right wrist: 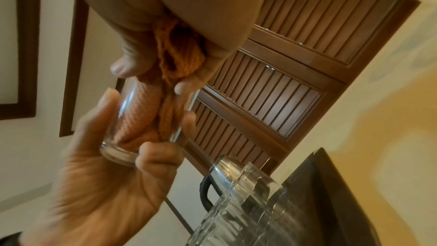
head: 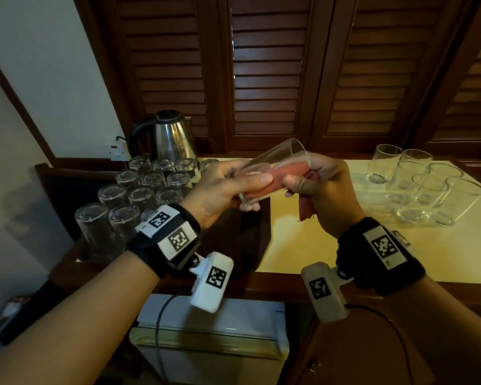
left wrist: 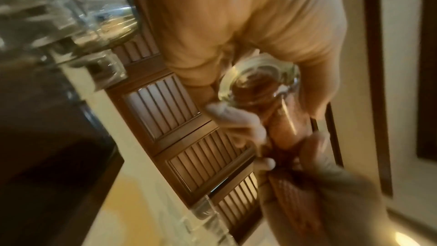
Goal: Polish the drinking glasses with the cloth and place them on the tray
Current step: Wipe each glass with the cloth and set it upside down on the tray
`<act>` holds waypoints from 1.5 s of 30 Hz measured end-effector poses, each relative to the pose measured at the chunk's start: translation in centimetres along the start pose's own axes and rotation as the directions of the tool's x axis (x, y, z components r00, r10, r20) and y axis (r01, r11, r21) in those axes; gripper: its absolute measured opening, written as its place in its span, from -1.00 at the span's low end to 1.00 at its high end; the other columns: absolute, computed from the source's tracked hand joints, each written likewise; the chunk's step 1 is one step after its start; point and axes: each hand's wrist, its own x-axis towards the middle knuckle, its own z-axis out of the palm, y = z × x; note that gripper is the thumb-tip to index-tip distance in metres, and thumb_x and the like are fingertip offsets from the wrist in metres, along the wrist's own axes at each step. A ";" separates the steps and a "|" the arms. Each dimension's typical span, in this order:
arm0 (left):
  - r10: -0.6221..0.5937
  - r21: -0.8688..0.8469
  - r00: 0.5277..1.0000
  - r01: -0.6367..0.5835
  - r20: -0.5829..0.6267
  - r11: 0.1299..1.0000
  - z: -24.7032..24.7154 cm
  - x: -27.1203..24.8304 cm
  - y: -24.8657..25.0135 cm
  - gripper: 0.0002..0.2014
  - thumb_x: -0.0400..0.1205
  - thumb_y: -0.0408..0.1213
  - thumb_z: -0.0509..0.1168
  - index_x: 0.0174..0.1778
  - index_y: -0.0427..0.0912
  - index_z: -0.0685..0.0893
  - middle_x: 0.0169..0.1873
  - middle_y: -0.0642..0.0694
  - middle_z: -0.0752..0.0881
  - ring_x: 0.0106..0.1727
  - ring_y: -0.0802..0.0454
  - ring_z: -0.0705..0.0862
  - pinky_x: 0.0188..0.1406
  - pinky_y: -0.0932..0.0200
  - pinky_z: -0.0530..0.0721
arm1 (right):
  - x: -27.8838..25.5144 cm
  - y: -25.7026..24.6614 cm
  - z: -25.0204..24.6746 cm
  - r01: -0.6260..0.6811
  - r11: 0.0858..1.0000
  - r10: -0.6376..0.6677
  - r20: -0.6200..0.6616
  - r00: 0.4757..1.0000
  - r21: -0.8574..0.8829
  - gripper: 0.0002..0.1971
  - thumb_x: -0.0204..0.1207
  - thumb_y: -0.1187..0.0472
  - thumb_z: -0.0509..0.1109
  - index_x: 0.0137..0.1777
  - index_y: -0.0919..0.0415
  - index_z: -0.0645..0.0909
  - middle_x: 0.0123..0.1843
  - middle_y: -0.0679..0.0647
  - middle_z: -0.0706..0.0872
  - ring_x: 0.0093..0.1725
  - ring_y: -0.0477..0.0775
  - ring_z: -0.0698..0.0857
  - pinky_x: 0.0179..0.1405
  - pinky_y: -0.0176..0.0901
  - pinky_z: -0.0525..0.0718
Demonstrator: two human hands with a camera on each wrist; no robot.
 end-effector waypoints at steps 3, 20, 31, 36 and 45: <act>0.293 0.502 0.956 -0.246 -0.015 0.829 -0.5 0.3 0.4 -0.33 0.33 0.01 0.64 0.37 0.04 0.64 0.15 0.15 0.75 0.09 0.24 0.75 0.02 0.44 0.69 | 0.0 0.0 -0.1 -0.037 0.999 0.035 0.063 0.997 0.019 -0.75 0.38 0.35 0.52 0.07 0.29 0.72 -0.15 0.10 0.79 -0.30 0.06 0.69 -0.39 -0.12 0.70; 0.492 0.692 0.871 -0.353 -0.003 0.630 -1.1 0.1 0.0 -0.27 0.33 -0.04 0.67 0.44 -0.03 0.63 0.19 0.10 0.75 0.19 0.30 0.71 0.22 0.43 0.61 | 0.6 0.4 0.9 -0.186 0.961 0.183 0.030 0.983 0.205 -0.77 0.45 0.27 0.52 0.09 0.31 0.70 -0.13 0.07 0.79 -0.33 0.02 0.64 -0.45 -0.25 0.64; 0.308 0.473 0.935 -0.195 -0.174 0.859 -1.9 0.0 0.1 -0.29 0.31 0.03 0.68 0.35 -0.13 0.69 0.04 0.06 0.79 -0.15 0.25 0.75 -0.21 0.36 0.71 | 1.3 0.5 1.8 -0.108 0.983 0.093 0.106 0.990 0.148 -0.77 0.45 0.31 0.49 0.11 0.28 0.70 -0.14 0.04 0.78 -0.29 0.02 0.67 -0.37 -0.25 0.68; 0.482 0.711 0.873 -0.295 -0.070 0.638 -1.6 -0.2 -1.0 -0.26 0.33 -0.06 0.66 0.44 0.08 0.56 0.19 0.23 0.65 0.14 0.45 0.64 0.17 0.44 0.65 | 1.1 1.2 2.2 -0.179 0.961 0.178 0.025 0.984 0.212 -0.85 0.61 0.40 0.41 0.15 0.32 0.68 -0.09 0.17 0.77 -0.39 0.00 0.63 -0.41 -0.28 0.65; 0.250 0.535 0.943 -0.097 -0.221 0.839 -1.8 0.3 -0.1 -0.37 0.40 -0.06 0.64 0.38 -0.09 0.66 0.07 0.02 0.77 -0.06 0.17 0.75 -0.07 0.28 0.73 | 1.9 2.0 2.5 -0.209 0.948 0.196 0.078 0.978 0.240 -0.90 0.61 0.27 0.43 0.04 0.29 0.72 -0.16 0.06 0.81 -0.31 0.04 0.64 -0.45 -0.25 0.62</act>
